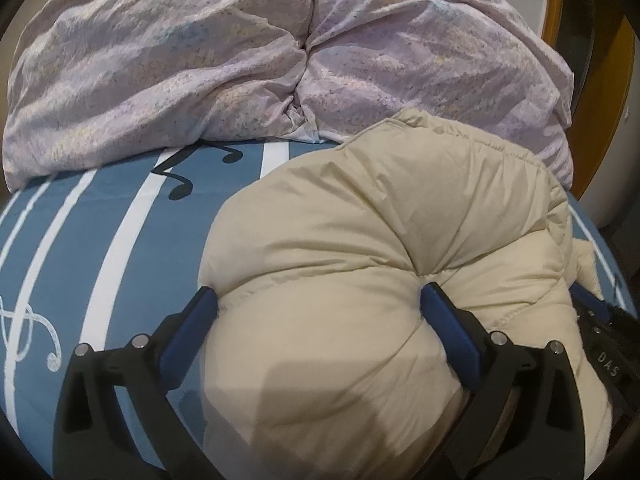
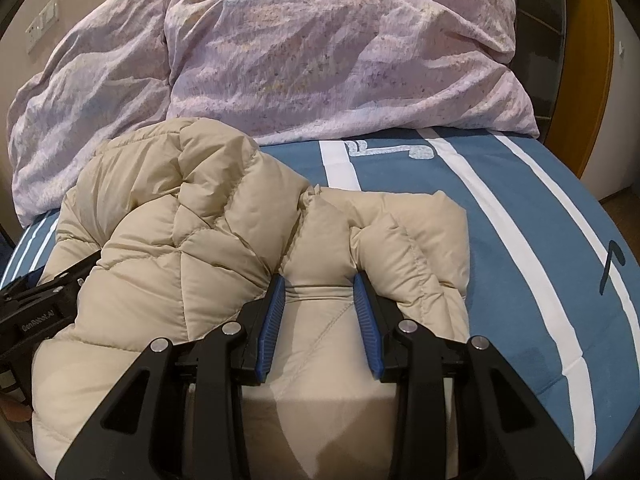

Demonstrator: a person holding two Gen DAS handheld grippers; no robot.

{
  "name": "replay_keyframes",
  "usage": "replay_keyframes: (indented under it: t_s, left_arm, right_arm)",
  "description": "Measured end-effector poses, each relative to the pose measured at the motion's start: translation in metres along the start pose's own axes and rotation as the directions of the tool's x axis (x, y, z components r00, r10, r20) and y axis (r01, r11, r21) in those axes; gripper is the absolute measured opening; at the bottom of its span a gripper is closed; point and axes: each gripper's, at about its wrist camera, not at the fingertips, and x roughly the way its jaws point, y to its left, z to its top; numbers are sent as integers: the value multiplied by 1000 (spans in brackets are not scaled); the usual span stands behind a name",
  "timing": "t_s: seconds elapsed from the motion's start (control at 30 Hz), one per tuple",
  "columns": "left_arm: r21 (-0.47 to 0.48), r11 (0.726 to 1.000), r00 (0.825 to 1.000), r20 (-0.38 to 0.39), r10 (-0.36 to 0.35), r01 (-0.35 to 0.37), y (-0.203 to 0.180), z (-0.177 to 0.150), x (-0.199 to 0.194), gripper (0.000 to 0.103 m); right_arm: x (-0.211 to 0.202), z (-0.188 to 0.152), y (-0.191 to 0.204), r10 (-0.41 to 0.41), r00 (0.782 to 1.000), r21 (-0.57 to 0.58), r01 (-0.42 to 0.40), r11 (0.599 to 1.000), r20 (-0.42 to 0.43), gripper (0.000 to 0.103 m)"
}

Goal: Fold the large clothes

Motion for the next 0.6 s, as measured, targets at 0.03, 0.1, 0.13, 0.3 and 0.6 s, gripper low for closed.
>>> replay_keyframes:
  t_s: [0.03,0.1,0.13,0.3,0.6]
  left_arm:
    - [-14,1000,1000,-2,-10,10,2,-1,-3,101]
    - [-56,997,999,-17,-49,48,11,-5,-11,101]
    - [-84,993,997,-22,-80,78,17,-8,-17,101]
    - [-100,985,990,-16,-143,141,36,-19,-50,101]
    - [-128,972,980,-22,-200,195,64,-31,-82,100]
  right_arm:
    - [-2,1,-1,11,1000,-4,-12,1000,-11,38]
    - [-9,0,-4,26,999,-11,-26,1000,-23,39]
    - [-13,-1,-5,34,999,-11,-35,999,-23,40]
    - [-44,-7,-13,97,995,19,-97,995,-1,63]
    - [-70,-16,-49,200,980,158,-194,968,-20,97]
